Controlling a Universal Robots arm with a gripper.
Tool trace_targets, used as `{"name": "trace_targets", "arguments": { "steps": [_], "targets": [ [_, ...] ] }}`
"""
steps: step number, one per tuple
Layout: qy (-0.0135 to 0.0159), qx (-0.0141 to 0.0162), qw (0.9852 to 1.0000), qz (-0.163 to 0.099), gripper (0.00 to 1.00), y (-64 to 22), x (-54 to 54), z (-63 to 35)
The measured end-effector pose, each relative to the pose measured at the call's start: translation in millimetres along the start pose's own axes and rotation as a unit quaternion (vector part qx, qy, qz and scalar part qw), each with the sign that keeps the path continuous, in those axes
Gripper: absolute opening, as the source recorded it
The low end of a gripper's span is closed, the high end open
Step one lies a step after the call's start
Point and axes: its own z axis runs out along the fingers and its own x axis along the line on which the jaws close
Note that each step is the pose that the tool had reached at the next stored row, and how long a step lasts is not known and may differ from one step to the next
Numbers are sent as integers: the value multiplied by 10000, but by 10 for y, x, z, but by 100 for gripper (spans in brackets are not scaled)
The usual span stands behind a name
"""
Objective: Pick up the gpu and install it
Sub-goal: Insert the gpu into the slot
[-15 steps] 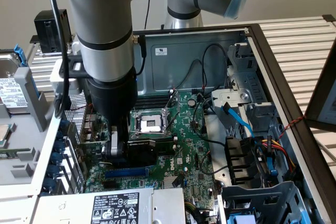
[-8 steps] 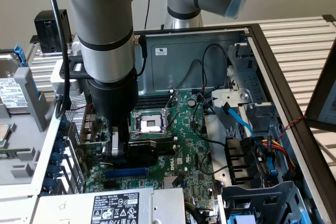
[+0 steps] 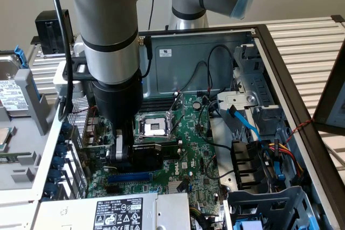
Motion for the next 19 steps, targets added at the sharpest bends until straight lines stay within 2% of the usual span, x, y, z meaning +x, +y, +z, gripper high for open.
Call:
{"name": "trace_targets", "arguments": {
  "steps": [19],
  "targets": [
    [-1,3,10000,51,28,36,-24,10]
  ]
}}
